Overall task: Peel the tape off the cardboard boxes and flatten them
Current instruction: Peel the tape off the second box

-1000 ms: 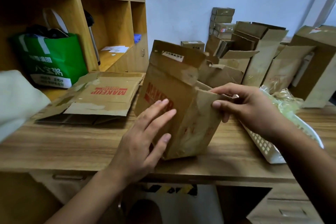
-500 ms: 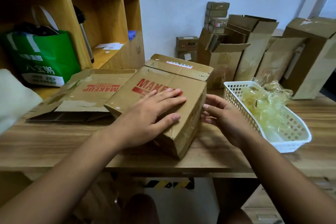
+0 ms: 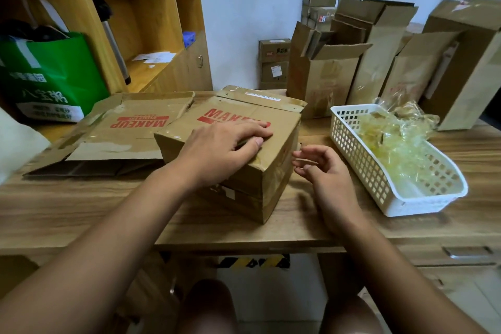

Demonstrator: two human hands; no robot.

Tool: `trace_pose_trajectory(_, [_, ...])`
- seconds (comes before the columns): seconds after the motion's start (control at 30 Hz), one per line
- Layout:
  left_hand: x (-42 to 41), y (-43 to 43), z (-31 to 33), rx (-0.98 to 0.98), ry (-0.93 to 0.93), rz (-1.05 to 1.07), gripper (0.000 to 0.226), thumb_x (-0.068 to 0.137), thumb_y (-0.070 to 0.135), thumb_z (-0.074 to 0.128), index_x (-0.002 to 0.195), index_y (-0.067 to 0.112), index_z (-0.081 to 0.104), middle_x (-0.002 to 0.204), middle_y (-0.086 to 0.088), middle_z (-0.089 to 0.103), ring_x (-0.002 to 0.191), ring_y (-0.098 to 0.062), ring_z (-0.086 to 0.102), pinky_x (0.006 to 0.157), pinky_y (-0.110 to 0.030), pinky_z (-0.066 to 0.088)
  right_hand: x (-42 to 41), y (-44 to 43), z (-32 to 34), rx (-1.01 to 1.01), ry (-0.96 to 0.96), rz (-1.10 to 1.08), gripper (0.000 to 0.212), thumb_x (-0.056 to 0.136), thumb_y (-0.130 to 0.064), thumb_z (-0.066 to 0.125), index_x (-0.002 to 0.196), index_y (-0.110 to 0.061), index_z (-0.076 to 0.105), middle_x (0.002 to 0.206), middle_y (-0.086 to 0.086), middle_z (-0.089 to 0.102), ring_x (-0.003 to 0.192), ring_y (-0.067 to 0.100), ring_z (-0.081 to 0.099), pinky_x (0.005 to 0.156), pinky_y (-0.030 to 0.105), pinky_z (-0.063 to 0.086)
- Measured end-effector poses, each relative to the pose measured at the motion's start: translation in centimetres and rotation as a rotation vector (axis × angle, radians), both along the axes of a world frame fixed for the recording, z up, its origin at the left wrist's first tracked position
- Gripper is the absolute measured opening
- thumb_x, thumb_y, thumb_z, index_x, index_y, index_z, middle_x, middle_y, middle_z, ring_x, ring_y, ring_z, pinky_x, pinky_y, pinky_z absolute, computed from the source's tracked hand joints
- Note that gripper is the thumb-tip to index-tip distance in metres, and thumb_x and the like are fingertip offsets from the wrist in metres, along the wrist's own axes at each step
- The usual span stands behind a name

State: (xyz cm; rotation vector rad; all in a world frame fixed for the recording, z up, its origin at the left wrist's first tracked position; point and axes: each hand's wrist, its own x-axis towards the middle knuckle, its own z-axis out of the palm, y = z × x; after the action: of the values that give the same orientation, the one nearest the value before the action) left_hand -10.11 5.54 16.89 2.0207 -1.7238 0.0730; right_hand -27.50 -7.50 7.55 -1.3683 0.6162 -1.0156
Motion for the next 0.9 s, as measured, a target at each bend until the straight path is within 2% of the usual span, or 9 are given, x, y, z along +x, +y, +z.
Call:
trace_pose_trajectory(0.13, [0.1,-0.1,-0.2,-0.001,-0.011,0.003,0.046,0.091,0.059,0.034,0.131,0.054,0.056,0.138,0.042,0.046,0.130,0.004,0.046,0.088,-0.034,0.045,0.1,0.8,-0.5,-0.032,-0.094,-0.015,0.038,0.092,0.017,0.045,0.110,-0.011,0.063,0.109,0.007,0.076,0.106,0.017,0.071,0.084,0.022,0.055])
trace_pose_trajectory(0.23, [0.2,-0.1,-0.3,-0.007,-0.017,0.003,0.045,0.091,0.058,0.035,0.131,0.054,0.056,0.138,0.042,0.045,0.131,0.005,0.045,0.087,-0.034,0.045,0.2,1.6,-0.7,-0.094,-0.156,-0.004,0.037,0.094,0.018,0.043,0.112,-0.009,0.062,0.110,0.008,0.075,0.108,0.019,0.071,0.091,0.026,0.056])
trace_pose_trajectory(0.37, [0.2,-0.2,-0.4,-0.014,-0.018,0.009,0.044,0.091,0.058,0.035,0.131,0.056,0.055,0.137,0.044,0.044,0.128,0.007,0.045,0.077,-0.029,0.039,0.2,2.3,-0.5,-0.197,-0.199,-0.008,0.035,0.097,0.015,0.044,0.113,-0.010,0.062,0.113,0.009,0.074,0.110,0.023,0.069,0.097,0.031,0.055])
trace_pose_trajectory(0.53, [0.2,-0.2,-0.5,-0.020,-0.025,0.009,0.045,0.091,0.059,0.033,0.131,0.056,0.055,0.137,0.044,0.045,0.125,0.005,0.049,0.069,-0.022,0.033,0.5,2.9,-0.2,-0.252,-0.234,-0.024,0.038,0.097,0.012,0.045,0.109,-0.018,0.064,0.112,0.007,0.073,0.109,0.025,0.068,0.096,0.031,0.054])
trace_pose_trajectory(0.9, [0.1,-0.3,-0.7,-0.047,-0.044,0.015,0.046,0.090,0.060,0.032,0.129,0.056,0.055,0.136,0.045,0.045,0.121,0.008,0.050,0.066,-0.021,0.031,0.7,3.0,-1.3,-0.277,-0.212,-0.039,0.033,0.100,0.002,0.047,0.106,-0.023,0.067,0.106,0.003,0.074,0.105,0.021,0.070,0.092,0.026,0.054])
